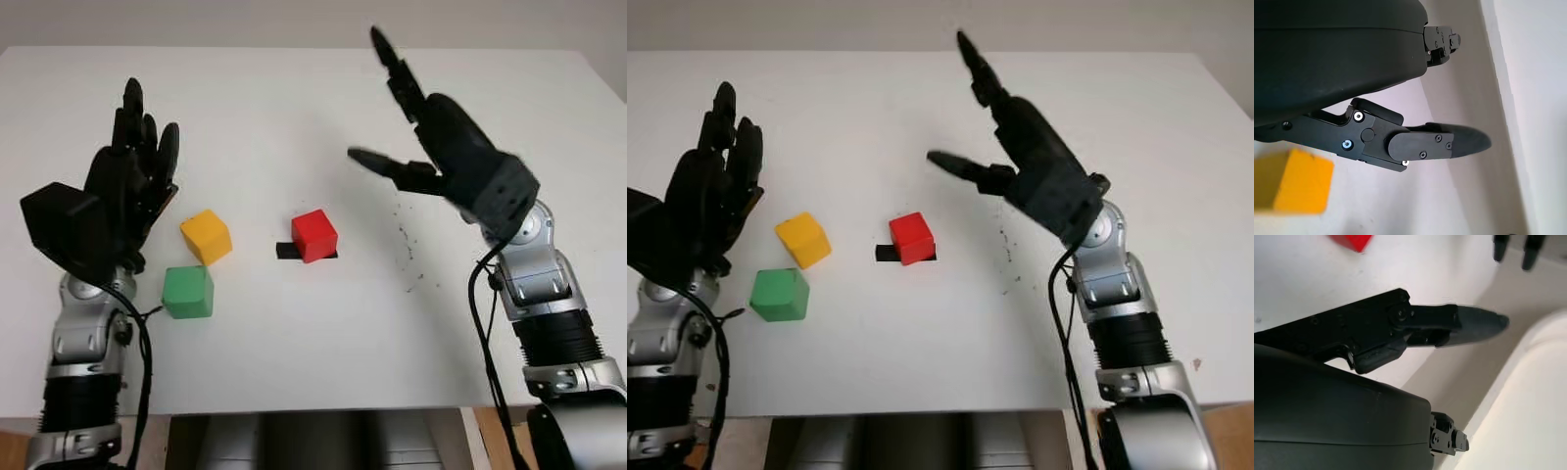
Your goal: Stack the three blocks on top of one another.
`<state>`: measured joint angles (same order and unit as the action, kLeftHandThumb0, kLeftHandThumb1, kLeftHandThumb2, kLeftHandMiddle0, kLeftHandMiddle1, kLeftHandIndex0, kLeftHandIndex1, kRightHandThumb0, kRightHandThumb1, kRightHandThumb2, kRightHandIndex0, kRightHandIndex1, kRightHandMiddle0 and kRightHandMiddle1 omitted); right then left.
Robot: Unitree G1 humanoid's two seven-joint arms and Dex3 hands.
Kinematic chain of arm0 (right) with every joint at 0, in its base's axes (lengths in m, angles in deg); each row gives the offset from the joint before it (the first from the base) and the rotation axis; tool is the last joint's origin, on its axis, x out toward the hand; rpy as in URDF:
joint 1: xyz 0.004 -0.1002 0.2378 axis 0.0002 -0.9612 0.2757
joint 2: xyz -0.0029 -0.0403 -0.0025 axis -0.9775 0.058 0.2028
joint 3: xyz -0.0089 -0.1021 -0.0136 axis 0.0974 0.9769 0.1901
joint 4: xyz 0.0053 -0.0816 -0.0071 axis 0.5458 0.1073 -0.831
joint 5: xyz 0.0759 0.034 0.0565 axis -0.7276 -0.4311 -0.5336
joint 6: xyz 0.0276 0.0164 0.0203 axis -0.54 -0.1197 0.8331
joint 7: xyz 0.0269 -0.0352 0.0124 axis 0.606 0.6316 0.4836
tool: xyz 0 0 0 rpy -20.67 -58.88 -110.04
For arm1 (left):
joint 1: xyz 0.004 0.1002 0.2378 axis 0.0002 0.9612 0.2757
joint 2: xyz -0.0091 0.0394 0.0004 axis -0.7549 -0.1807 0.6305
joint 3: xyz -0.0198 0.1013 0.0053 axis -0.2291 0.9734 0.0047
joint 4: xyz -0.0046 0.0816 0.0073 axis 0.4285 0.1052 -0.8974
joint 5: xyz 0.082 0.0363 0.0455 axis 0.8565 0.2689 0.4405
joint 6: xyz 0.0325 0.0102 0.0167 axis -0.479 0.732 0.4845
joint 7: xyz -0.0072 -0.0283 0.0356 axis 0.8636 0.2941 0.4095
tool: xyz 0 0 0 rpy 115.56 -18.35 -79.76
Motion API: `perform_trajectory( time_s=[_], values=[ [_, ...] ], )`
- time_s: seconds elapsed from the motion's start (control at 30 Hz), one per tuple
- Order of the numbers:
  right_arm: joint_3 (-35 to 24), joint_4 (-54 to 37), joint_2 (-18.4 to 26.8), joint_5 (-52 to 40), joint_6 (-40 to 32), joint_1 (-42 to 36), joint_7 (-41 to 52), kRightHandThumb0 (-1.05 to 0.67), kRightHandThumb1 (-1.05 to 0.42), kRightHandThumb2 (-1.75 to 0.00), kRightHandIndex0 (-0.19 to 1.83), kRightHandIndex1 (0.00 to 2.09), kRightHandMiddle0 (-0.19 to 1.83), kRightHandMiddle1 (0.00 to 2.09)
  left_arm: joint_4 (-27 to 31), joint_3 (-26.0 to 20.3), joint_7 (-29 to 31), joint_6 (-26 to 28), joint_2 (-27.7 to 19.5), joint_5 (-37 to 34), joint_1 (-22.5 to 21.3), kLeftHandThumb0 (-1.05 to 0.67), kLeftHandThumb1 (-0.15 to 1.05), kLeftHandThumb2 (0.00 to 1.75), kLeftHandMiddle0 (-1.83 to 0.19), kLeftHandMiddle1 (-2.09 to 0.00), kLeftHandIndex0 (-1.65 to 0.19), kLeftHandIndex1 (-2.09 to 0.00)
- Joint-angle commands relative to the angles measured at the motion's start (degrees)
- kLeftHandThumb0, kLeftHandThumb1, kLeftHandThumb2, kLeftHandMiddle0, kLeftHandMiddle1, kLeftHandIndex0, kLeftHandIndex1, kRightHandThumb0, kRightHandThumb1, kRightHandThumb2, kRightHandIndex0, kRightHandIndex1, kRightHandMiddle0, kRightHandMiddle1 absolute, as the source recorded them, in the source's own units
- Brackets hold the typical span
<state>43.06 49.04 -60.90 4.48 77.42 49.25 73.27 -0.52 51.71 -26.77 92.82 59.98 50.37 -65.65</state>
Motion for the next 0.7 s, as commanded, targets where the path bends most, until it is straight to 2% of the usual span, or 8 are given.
perform_trajectory(
  time_s=[0.0,0.07,0.13,0.17,0.3,0.43,0.53,0.67],
  values=[
    [-2.39,-1.43,-1.93,-4.12,-3.68,-0.17,0.10,-0.67,-1.05,-0.57,-0.09,0.05,-0.11,0.05,-0.27,0.77,1.91,-0.15,-4.97,2.74,-2.17,-0.55,1.05,0.21,-0.10,-0.11,-0.05,-0.14],
    [-3.98,-1.42,-2.68,-8.02,-8.18,0.19,0.92,-0.68,-1.05,-0.62,-0.13,0.04,-0.15,0.03,-1.63,1.43,5.34,0.11,-9.35,4.49,-4.07,-0.51,1.04,0.12,-0.31,-0.13,-0.17,-0.17],
    [-4.47,-1.32,-2.49,-9.58,-10.18,0.28,1.53,-0.69,-1.05,-0.64,-0.14,0.03,-0.17,0.02,-3.77,2.12,8.25,-1.48,-12.62,5.80,-5.75,-0.47,1.02,0.07,-0.43,-0.14,-0.24,-0.19],
    [-4.54,-1.04,-2.31,-9.77,-10.41,0.29,1.64,-0.69,-1.05,-0.65,-0.14,0.03,-0.16,0.03,-5.04,3.70,9.66,-3.22,-15.63,8.71,-6.94,-0.46,1.01,0.06,-0.48,-0.15,-0.28,-0.20],
    [-4.91,-0.89,-2.47,-10.18,-11.13,0.10,1.23,-0.68,-1.05,-0.67,-0.12,0.05,-0.13,0.05,-7.97,8.56,14.92,-8.42,-24.07,17.02,-10.84,-0.50,0.94,0.03,-0.34,-0.06,-0.35,-0.21],
    [-5.13,-1.22,-2.53,-10.23,-11.59,0.05,0.45,-0.72,-1.05,-0.67,-0.11,0.05,-0.12,0.06,-13.64,14.03,19.79,-21.48,-30.20,23.46,-15.89,-0.48,0.85,0.04,-0.20,-0.03,-0.34,-0.13],
    [-5.70,-1.25,-2.97,-10.62,-12.00,0.10,-0.73,-0.76,-1.05,-0.67,-0.10,0.06,-0.10,0.06,-14.76,18.52,19.75,-28.61,-33.19,31.56,-18.70,-0.52,0.84,0.05,-0.10,-0.01,-0.32,-0.09],
    [-5.75,-1.33,-3.06,-10.89,-12.19,0.07,-1.30,-0.77,-1.05,-0.68,-0.10,0.06,-0.10,0.06,-16.90,22.82,17.26,-36.16,-34.24,40.05,-21.73,-0.52,0.82,0.05,-0.04,-0.02,-0.31,-0.07]
  ],
)
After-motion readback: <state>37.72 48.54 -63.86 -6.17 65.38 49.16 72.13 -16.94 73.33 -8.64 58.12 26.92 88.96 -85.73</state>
